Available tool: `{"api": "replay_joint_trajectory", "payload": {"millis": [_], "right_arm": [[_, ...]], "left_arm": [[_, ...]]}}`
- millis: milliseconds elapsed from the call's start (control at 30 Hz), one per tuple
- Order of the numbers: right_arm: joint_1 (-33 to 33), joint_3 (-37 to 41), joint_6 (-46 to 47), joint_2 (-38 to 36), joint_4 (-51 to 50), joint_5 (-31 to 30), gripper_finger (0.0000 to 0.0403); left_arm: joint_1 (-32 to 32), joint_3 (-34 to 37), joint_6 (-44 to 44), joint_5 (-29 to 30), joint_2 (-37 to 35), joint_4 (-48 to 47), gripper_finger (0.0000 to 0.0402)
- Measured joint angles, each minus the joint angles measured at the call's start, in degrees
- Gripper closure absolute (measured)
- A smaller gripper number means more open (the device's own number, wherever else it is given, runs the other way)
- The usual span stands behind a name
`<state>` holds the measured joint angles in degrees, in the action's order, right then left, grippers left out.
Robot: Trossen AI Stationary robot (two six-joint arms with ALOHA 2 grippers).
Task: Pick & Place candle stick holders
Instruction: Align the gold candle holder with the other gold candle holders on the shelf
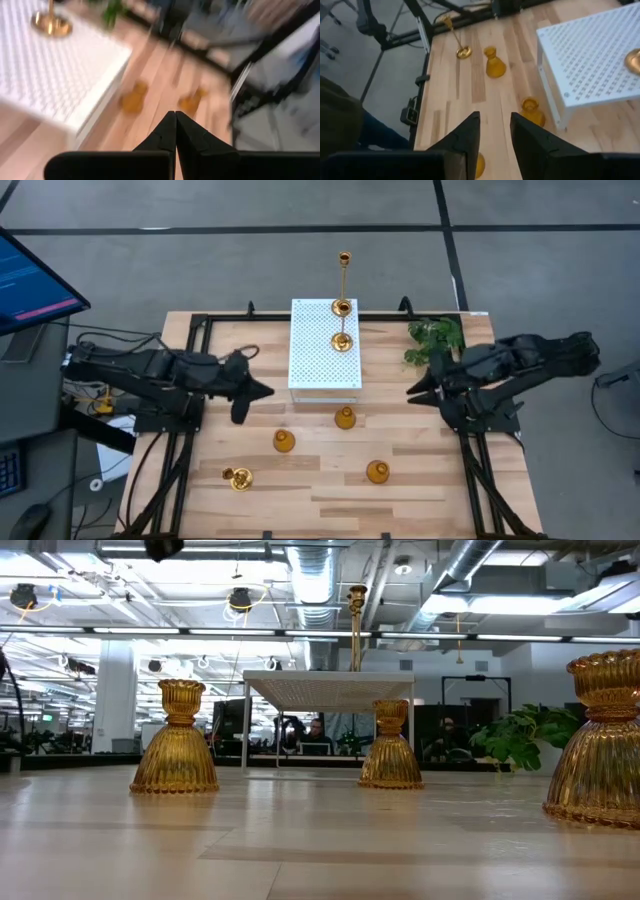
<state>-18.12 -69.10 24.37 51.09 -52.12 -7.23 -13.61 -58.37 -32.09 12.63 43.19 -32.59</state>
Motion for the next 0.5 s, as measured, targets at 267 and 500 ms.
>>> {"api": "replay_joint_trajectory", "payload": {"millis": [267,500], "right_arm": [[-7.37,0.0,3.5,0.26,-0.35,-5.8,0.0312],[-10.94,0.0,4.27,0.28,-0.13,-10.56,0.0312]], "left_arm": [[-8.96,-6.19,-9.07,-3.23,0.84,-25.93,0.04],[-17.35,-6.19,-14.5,-6.19,-1.97,-40.03,0.0395]]}}
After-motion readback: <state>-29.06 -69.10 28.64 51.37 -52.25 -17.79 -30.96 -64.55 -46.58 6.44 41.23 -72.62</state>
